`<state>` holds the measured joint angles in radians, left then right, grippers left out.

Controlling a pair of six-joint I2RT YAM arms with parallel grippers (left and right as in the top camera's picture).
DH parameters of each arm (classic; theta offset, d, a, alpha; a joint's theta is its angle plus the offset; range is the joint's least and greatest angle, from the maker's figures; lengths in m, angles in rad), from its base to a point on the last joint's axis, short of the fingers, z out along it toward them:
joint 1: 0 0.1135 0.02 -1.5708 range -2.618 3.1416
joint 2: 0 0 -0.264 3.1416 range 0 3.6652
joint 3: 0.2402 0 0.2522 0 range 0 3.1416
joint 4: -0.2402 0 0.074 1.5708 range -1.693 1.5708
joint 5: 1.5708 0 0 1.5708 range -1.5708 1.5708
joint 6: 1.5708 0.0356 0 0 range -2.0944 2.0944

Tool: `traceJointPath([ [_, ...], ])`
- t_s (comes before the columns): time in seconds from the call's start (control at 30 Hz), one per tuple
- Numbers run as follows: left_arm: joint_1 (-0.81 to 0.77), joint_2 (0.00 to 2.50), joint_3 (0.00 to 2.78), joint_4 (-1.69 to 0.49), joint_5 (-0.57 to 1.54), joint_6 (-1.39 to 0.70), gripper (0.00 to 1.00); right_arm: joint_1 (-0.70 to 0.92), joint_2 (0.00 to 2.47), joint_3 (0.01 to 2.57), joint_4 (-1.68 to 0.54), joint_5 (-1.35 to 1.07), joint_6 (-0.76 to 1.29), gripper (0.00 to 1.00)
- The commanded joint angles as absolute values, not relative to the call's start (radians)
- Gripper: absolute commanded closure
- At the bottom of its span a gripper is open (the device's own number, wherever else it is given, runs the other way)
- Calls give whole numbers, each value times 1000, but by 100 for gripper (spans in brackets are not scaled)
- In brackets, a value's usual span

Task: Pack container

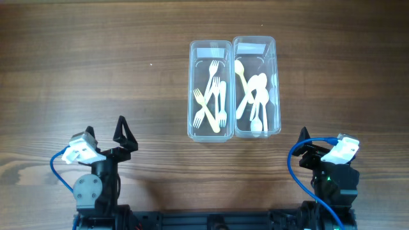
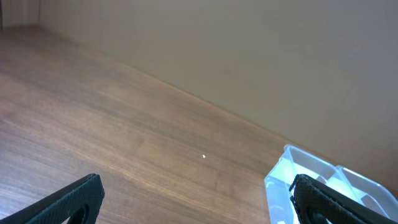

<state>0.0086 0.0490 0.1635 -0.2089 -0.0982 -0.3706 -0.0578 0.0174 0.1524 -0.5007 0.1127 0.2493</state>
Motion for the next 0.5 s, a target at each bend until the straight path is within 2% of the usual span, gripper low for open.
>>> traceJointPath([
  [0.0,17,24,124,-196,-79,-383,0,-62,4,153,-498,112,263,0],
  [0.47,17,24,38,-137,-79,-382,0,-62,4,153,-498,112,263,0],
])
